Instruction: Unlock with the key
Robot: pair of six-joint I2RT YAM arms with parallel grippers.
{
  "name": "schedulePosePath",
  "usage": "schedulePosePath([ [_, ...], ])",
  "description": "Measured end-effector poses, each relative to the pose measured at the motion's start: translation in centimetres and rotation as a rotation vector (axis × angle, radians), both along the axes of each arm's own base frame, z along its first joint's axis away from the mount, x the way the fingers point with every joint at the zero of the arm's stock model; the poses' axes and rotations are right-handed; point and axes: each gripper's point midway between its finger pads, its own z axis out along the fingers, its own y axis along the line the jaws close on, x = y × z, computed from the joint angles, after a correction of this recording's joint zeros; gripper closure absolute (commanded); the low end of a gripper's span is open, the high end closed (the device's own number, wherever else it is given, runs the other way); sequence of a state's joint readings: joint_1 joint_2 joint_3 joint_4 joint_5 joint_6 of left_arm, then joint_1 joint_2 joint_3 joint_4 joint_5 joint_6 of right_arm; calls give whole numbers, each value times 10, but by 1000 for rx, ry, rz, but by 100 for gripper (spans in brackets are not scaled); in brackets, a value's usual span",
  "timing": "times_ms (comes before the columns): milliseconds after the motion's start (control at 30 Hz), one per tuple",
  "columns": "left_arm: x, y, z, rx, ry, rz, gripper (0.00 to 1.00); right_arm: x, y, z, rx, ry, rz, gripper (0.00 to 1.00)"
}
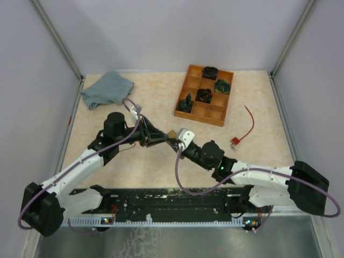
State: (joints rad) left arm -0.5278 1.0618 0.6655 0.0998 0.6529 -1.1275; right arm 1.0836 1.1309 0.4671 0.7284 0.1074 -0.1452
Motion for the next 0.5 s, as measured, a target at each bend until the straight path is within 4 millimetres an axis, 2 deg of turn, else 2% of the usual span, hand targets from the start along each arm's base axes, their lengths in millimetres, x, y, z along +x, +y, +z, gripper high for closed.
schedulePosePath([
  [200,4,-2,-7,32,-9,40,100,7,1,-6,-83,-24,21,100],
  [333,8,-5,-7,53,-44,69,100,15,-5,-4,16,106,90,100],
  [500,9,-13,10,32,-124,65,100,17,-9,12,138,204,184,100],
])
